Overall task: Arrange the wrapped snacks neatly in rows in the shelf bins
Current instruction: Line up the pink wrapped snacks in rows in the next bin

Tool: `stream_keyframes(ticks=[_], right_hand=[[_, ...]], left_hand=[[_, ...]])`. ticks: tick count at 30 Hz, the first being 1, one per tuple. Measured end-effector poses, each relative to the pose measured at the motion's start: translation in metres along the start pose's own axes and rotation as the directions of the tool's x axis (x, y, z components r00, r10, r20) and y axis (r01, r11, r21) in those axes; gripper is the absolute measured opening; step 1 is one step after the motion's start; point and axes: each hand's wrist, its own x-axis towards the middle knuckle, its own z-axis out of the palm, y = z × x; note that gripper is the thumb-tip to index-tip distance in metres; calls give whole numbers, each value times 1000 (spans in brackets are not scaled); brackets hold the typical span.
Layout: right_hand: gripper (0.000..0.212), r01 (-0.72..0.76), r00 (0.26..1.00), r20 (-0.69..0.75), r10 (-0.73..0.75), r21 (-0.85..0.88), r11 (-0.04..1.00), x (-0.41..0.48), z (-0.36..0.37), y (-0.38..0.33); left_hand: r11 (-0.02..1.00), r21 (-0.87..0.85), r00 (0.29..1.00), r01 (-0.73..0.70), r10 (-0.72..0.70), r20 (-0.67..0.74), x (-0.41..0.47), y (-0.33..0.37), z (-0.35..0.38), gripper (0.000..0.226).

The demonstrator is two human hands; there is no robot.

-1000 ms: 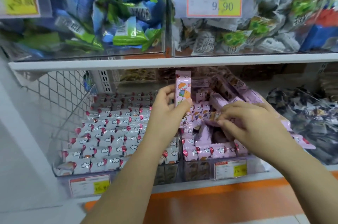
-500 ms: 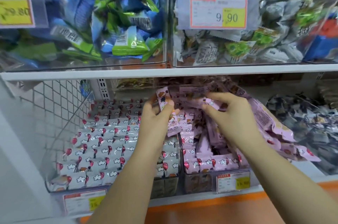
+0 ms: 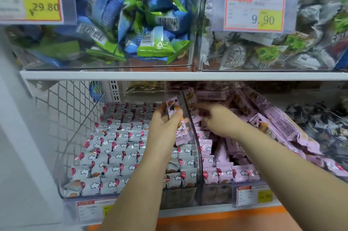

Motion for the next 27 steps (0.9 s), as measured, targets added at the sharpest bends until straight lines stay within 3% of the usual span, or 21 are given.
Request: stream_keyframes(ticks=[5,8,10,13,15,17,21,25,27], right_hand=[[48,38,998,-51,-37,23,999,-16,-18,10],[40,41,994,-110,-18,203,978,-33,-30,12],[39,66,997,-59,-48,351,934,-44,-32,6],[51,74,994,33,-100,459,885,-57,-28,-10],[55,96,995,-15,-103,519,849,-59,-22,-20],[54,137,990,-110,-92,551,823,-59,-15,-24],[51,98,988,-153,4,652,752,-55,-11,-22],[35,13,932,-341,120,364,931,-40,-20,2],[33,-47,912,-387,135,229,972,-30,-21,13]], left_hand=[[999,31,999,26,-26,18,-3,3,-1,17],[1000,-9,999,0,0,53,-5,6,2,22],[996,-82,996,-32,38,75,-7,7,7,30],[986,-154,994,-61,75,85,-12,11,16,38],[983,-169,992,-75,91,91,-13,12,20,41],[986,-142,990,-87,101,96,-14,12,21,38],[990,50,981,-131,123,149,-15,11,17,34],[933,306,965,-192,122,233,-22,16,14,28],[912,364,969,-191,115,220,-22,16,13,25]])
